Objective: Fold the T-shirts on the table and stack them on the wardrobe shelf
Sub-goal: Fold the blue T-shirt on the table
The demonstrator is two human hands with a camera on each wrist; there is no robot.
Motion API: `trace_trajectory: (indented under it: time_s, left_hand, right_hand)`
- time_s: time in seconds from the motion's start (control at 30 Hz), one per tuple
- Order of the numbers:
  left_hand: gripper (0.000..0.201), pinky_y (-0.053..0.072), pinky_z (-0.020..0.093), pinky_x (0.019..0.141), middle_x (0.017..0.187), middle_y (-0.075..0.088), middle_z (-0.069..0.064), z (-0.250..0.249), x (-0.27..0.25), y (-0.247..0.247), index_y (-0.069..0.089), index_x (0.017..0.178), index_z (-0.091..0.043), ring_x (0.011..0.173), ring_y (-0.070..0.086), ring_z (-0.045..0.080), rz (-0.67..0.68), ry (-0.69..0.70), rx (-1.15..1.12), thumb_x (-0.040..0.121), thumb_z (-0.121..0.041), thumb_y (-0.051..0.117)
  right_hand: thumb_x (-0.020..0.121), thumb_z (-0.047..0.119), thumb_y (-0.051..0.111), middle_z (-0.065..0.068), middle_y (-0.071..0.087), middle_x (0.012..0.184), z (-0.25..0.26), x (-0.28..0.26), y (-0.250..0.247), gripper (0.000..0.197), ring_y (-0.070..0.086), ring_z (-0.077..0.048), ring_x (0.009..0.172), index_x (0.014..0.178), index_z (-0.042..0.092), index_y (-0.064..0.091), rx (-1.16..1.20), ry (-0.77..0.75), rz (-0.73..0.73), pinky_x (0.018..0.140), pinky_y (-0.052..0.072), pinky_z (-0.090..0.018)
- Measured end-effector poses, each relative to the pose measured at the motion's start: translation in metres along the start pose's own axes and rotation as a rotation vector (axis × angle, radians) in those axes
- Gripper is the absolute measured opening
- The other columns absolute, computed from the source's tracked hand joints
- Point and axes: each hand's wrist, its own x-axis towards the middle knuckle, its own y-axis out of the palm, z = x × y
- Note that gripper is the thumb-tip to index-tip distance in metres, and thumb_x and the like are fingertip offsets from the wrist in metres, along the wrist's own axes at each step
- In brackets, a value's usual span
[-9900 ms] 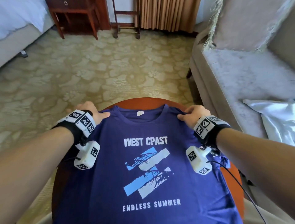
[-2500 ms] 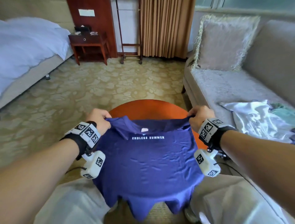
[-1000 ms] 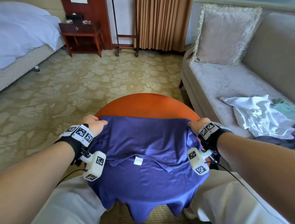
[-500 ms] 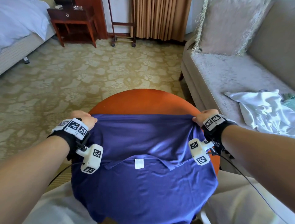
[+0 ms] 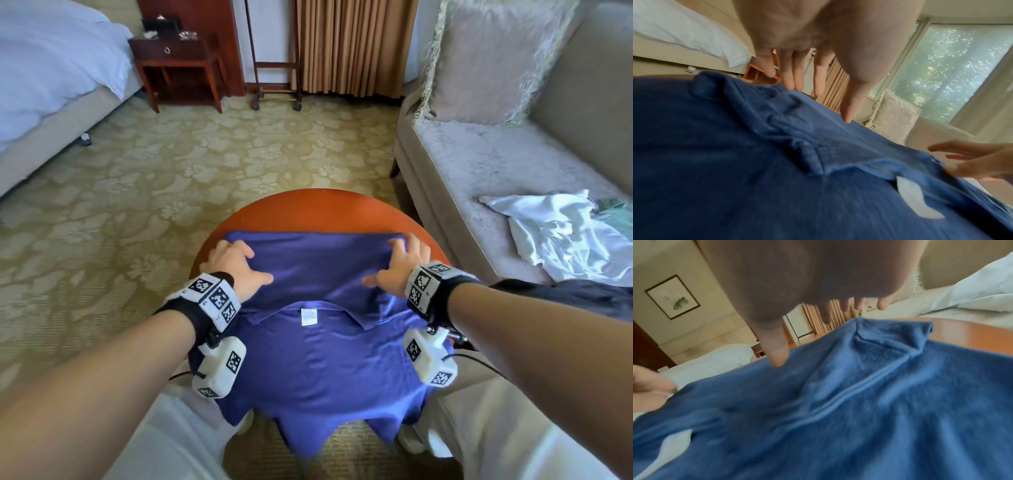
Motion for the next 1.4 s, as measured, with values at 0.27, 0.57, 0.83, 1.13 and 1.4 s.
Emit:
trace_trajectory:
  time_s: [0.27,0.57,0.83,1.13,1.4]
  left_hand:
    - [0.116,0.016,0.048,0.119,0.163,-0.003,0.008,0.007,-0.016,0.015,0.011,0.155,-0.019,0.15,-0.002,0.027,0.347,0.093,0.21,0.068,-0.059,0.077]
    - [0.117,0.005,0.054,0.119,0.162,-0.016,0.002,0.004,0.034,0.017,0.007,0.156,-0.027,0.149,-0.016,0.022,0.35,0.031,0.083,0.068,-0.054,0.08]
    - [0.063,0.041,0.031,0.091,0.132,0.057,0.006,0.02,0.032,-0.01,0.058,0.125,-0.014,0.118,0.054,0.027,-0.22,-0.216,-0.57,0.069,-0.021,0.084]
    - [0.045,0.037,0.032,0.087,0.119,0.055,0.009,0.058,-0.045,-0.001,0.062,0.116,-0.005,0.103,0.053,0.027,0.114,-0.463,-0.845,0.079,-0.03,0.069]
    - [0.047,0.033,0.039,0.109,0.133,0.05,0.01,0.068,-0.097,0.002,0.055,0.128,0.002,0.125,0.048,0.034,0.144,-0.48,-0.75,0.085,-0.015,0.063]
  right_hand:
    - [0.057,0.093,0.048,-0.015,-0.022,0.158,0.007,-0.025,0.035,0.136,-0.017,-0.04,0.145,0.152,0.021,-0.018,-0.223,-0.042,0.288,0.117,0.0,-0.053]
    - [0.052,0.097,0.045,-0.015,-0.023,0.157,0.022,0.024,0.028,0.14,-0.017,-0.041,0.144,0.151,0.022,-0.02,-0.225,-0.081,0.269,0.117,0.0,-0.054]
    - [0.068,0.073,0.062,-0.01,-0.018,0.16,0.02,0.02,0.005,0.118,-0.015,-0.036,0.146,0.154,0.028,-0.005,0.036,0.164,0.115,0.117,0.003,-0.054]
    - [0.097,0.019,0.05,-0.02,0.041,0.145,-0.025,-0.045,-0.008,0.049,0.038,-0.035,0.135,0.139,-0.004,0.042,0.419,0.335,0.308,0.107,0.033,-0.036]
    - [0.096,0.019,0.052,-0.015,0.051,0.115,-0.04,-0.095,0.01,0.009,0.047,-0.022,0.089,0.092,0.012,0.056,0.545,0.327,0.358,0.058,0.032,-0.019]
